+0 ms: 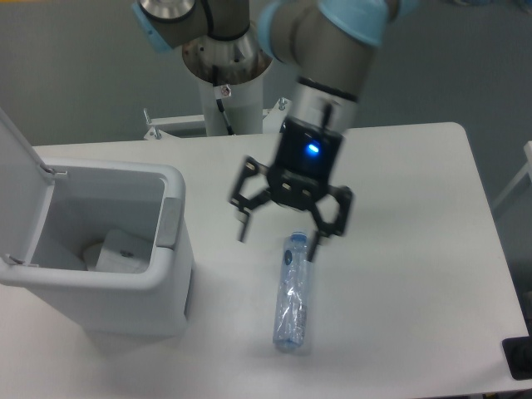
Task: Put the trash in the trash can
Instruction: 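Move the open gripper back over the clear plastic bottle, then lower onto the bottle's cap end and close the gripper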
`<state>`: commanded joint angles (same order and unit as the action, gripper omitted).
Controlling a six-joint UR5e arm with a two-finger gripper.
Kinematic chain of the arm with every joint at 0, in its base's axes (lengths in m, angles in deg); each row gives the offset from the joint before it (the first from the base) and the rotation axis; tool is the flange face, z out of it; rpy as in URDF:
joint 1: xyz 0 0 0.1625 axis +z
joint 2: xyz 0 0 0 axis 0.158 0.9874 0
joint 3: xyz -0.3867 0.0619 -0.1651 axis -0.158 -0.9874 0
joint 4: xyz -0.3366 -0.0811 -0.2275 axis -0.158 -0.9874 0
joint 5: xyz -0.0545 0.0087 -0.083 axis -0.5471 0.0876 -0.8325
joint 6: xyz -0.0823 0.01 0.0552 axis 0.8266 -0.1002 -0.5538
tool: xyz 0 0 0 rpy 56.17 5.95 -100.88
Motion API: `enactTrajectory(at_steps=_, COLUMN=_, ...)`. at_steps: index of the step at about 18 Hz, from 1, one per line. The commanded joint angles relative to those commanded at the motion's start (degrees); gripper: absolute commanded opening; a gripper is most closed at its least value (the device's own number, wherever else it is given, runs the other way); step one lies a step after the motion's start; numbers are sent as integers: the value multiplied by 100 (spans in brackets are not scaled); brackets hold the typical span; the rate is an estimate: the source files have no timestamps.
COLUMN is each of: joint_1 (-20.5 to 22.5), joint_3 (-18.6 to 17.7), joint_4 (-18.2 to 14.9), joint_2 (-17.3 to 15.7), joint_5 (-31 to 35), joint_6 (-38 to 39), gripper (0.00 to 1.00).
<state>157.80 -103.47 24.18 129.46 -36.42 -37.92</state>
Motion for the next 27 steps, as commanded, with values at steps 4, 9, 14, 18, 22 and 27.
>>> enactTrajectory(at_steps=4, joint_1=105, joint_3=0, joint_4=0, joint_2=272, joint_5=26, joint_6=-395, gripper=100)
enactTrajectory(at_steps=9, joint_1=123, joint_3=-18, joint_4=-9, joint_2=545, joint_5=70, joint_6=-599, gripper=100)
enactTrajectory(at_steps=14, joint_1=88, joint_3=26, joint_4=-35, joint_2=835, joint_5=515, joint_6=-599, gripper=100)
enactTrajectory(at_steps=18, joint_1=-394, joint_3=289, joint_4=-79, joint_2=1239, joint_5=1975, joint_6=-643, gripper=100)
enactTrajectory(at_steps=22, joint_1=-544, joint_3=456, joint_4=-306, joint_2=1442, joint_5=2469, joint_6=-643, gripper=100)
enactTrajectory(at_steps=27, joint_1=-834, joint_3=1106, joint_4=-1316, joint_2=1802, joint_5=2803, joint_6=-581, gripper=100)
